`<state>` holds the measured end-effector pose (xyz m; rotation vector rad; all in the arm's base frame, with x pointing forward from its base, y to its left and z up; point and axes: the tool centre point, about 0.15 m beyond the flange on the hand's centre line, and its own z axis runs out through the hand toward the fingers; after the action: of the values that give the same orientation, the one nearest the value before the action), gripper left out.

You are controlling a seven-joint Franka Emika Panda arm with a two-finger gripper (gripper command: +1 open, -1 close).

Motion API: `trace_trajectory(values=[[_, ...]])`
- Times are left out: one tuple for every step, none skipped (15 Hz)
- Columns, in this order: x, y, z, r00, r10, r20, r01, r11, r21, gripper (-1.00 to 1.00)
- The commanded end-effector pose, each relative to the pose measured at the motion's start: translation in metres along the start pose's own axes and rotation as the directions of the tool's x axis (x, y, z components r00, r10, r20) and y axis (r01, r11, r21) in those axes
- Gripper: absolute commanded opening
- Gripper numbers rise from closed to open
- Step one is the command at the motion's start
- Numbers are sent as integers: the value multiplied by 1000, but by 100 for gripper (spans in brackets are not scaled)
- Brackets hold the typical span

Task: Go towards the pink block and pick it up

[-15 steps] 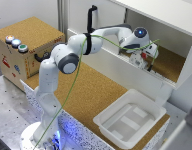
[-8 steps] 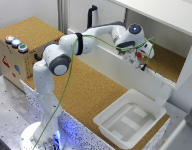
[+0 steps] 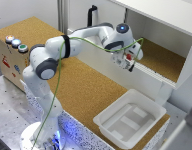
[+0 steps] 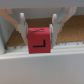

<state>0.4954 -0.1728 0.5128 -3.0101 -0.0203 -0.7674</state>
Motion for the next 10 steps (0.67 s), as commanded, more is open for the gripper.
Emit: trace_trajectory(values=[[-61,-61,12,995,-95,10,96,994,-47,-100],[-73,-72,22,993,-115,27,115,993,-33,-100],[-88,-83,32,991,-126,37,127,991,-31,-100],[-102,-91,42,989,-136,52,138,990,-25,-100],[-114,-96,51,987,-140,76,141,990,-10,-100],[-127,-103,60,982,-169,87,172,985,-32,-100],[-142,-108,73,977,-172,124,176,984,-26,-100],[-153,-113,82,972,-181,148,188,982,-36,-100],[-160,-119,92,969,-178,172,188,981,-42,-100],[-167,-125,103,970,-168,177,180,982,-55,-100]])
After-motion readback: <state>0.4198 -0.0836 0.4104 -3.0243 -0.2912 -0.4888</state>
